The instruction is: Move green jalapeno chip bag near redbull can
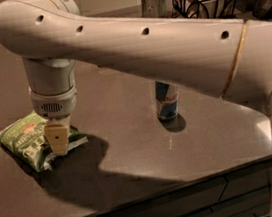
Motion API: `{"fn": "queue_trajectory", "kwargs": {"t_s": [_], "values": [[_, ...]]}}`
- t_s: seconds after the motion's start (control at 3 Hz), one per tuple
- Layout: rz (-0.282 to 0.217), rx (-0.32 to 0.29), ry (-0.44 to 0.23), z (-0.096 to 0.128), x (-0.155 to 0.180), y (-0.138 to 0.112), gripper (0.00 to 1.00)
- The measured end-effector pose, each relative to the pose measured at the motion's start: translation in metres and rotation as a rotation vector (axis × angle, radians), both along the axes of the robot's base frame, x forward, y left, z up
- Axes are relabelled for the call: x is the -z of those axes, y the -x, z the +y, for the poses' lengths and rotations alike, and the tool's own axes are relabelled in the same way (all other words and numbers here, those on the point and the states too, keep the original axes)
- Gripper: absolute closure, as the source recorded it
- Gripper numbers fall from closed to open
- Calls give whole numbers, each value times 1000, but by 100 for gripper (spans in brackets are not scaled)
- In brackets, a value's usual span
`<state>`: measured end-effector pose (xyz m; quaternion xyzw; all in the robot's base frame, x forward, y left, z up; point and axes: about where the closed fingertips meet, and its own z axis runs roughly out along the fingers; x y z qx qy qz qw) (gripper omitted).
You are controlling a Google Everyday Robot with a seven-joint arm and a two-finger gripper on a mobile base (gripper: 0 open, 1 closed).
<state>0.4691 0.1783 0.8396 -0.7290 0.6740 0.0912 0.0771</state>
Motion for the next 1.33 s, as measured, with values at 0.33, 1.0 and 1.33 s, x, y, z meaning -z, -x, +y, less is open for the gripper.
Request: {"fn": "queue_trajectory", "kwargs": {"t_s": [0.33, 1.0, 1.33], "values": [[-14, 24, -5, -15, -10, -4, 66], [-71, 123, -16, -68, -42, -26, 100], [-88, 177, 4, -96, -54, -38, 100]]}}
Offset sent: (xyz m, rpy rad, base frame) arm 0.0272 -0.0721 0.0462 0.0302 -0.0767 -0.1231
